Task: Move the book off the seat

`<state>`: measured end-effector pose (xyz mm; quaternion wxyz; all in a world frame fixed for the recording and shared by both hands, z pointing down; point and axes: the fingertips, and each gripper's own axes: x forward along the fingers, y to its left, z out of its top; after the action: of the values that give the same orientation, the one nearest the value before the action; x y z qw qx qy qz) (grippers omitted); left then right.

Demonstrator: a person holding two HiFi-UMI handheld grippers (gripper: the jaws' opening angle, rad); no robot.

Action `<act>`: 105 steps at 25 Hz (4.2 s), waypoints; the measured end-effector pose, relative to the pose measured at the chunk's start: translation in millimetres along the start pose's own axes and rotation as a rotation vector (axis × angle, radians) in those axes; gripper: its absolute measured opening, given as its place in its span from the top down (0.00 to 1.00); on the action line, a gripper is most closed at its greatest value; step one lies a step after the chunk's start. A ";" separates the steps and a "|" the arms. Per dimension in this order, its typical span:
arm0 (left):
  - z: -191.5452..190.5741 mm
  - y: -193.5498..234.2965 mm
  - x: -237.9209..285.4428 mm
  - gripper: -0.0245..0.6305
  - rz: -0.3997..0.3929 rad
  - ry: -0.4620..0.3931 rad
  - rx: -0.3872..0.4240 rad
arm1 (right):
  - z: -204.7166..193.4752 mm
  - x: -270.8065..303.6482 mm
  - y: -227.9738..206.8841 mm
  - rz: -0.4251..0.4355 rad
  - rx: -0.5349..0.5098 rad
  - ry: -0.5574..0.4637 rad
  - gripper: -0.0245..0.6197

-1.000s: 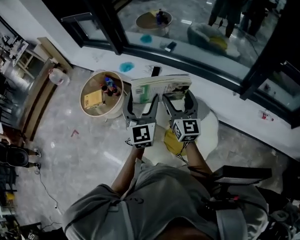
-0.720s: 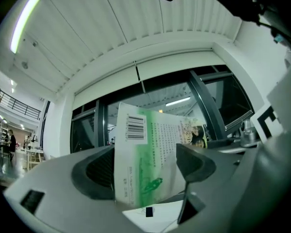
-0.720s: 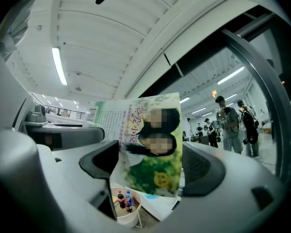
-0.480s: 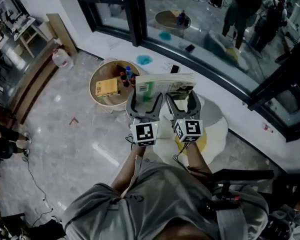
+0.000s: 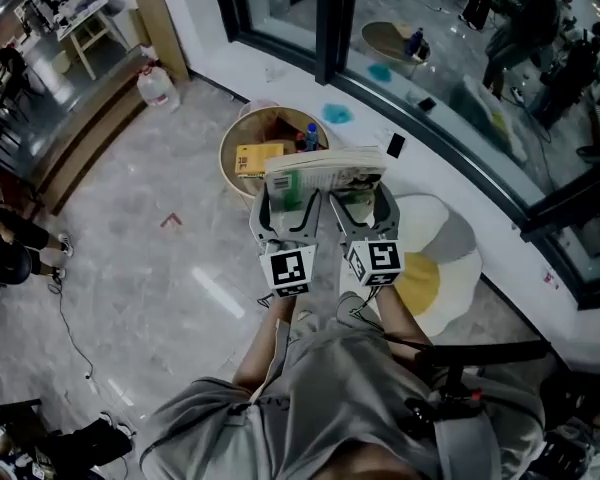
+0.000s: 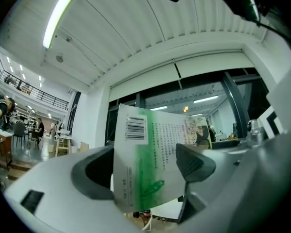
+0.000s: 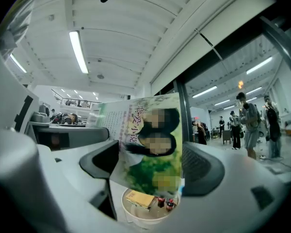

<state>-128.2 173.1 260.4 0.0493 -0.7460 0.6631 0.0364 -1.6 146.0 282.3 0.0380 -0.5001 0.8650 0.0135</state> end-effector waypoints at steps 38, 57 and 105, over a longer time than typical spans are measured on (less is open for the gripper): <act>-12.7 268.9 285.1 0.36 0.271 -0.077 0.113 | -21.7 424.2 41.2 0.247 0.079 -0.078 0.36; -16.0 364.6 412.5 0.36 -0.028 -0.138 -0.025 | -11.1 540.9 45.0 -0.065 -0.034 -0.051 0.36; -256.8 352.2 465.1 0.36 -0.115 0.232 -0.032 | -249.0 577.3 7.9 -0.073 0.135 0.278 0.36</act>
<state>-425.9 -357.5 450.7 -0.0375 -0.7829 0.6196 -0.0423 -308.3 -364.3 484.6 -0.0481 -0.5244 0.8423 -0.1153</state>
